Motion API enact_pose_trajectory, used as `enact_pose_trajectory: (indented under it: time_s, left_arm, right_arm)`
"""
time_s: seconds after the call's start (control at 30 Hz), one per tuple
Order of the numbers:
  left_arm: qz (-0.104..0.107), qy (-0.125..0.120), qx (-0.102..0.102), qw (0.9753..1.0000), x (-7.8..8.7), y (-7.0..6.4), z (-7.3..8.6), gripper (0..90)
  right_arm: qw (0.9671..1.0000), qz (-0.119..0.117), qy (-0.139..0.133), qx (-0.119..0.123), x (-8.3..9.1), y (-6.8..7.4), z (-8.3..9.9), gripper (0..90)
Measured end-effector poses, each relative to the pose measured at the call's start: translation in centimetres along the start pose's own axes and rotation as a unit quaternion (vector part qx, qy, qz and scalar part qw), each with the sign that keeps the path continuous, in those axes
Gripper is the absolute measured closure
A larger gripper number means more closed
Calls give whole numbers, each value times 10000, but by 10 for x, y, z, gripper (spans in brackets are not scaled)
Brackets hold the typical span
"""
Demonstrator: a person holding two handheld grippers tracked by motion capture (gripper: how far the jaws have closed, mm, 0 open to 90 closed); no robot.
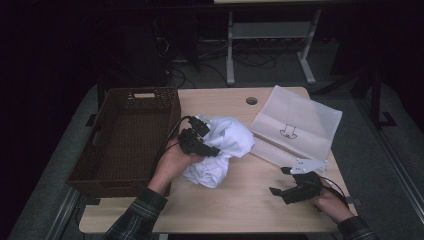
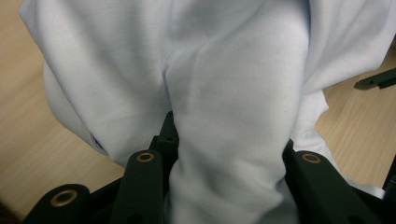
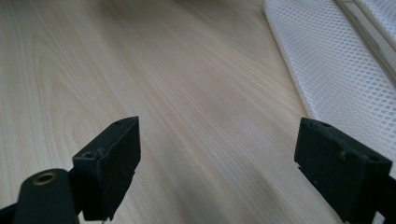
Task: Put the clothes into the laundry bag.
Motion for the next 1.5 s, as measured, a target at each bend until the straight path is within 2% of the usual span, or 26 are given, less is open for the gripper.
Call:
enact_pose_trajectory:
  time_s: [0.27, 0.6, 0.77, 0.9, 1.0, 1.1, 1.27, 1.33, 1.43, 1.5]
  left_arm:
    - [-5, 141, 11, 9999, -21, -8, 18, 607]
    - [-153, 274, -63, 9995, -39, -15, 38, 606]
    - [-135, 335, -38, 9993, -47, -15, 49, 603]
    - [-174, 356, -106, 9992, -52, -14, 54, 597]
    - [-222, 363, -184, 9989, -55, -15, 56, 589]
    - [-220, 398, -215, 9987, -60, -16, 60, 559]
    - [-229, 343, -274, 9988, -62, -18, 63, 542]
    - [-217, 308, -290, 9989, -62, -18, 64, 540]
    - [-222, 269, -275, 9990, -62, -18, 65, 532]
    - [-203, 285, -333, 9988, -61, -18, 65, 532]
  right_arm:
    - [10000, 0, -1, 7, 0, 0, 0, 137]
    - [10000, 16, -31, -1, 1, 0, 0, 137]
    - [10000, 27, -48, 29, 1, 0, -1, 137]
    - [9999, 123, -60, 35, 2, -1, -1, 137]
    - [9998, 165, -117, -36, 3, -2, -3, 137]
    - [9998, 46, -138, -134, 6, -1, -4, 140]
    - [9999, -94, -6, -115, 6, 1, -2, 135]
    - [9998, -33, 165, -94, 6, 1, -1, 135]
    - [9991, -232, 349, -59, 7, 1, 0, 135]
    - [9990, -256, 378, -35, 7, 0, -2, 153]
Point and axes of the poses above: each handheld gripper's, and its own axes: x roughly backward along the jaws, z roughly out of its underside, y roughly to its left, the point moved 5 cm from there along -x, roughly forward along the jaws, and after that the axes turned 3 degrees about -z, right-handed, at the moved point
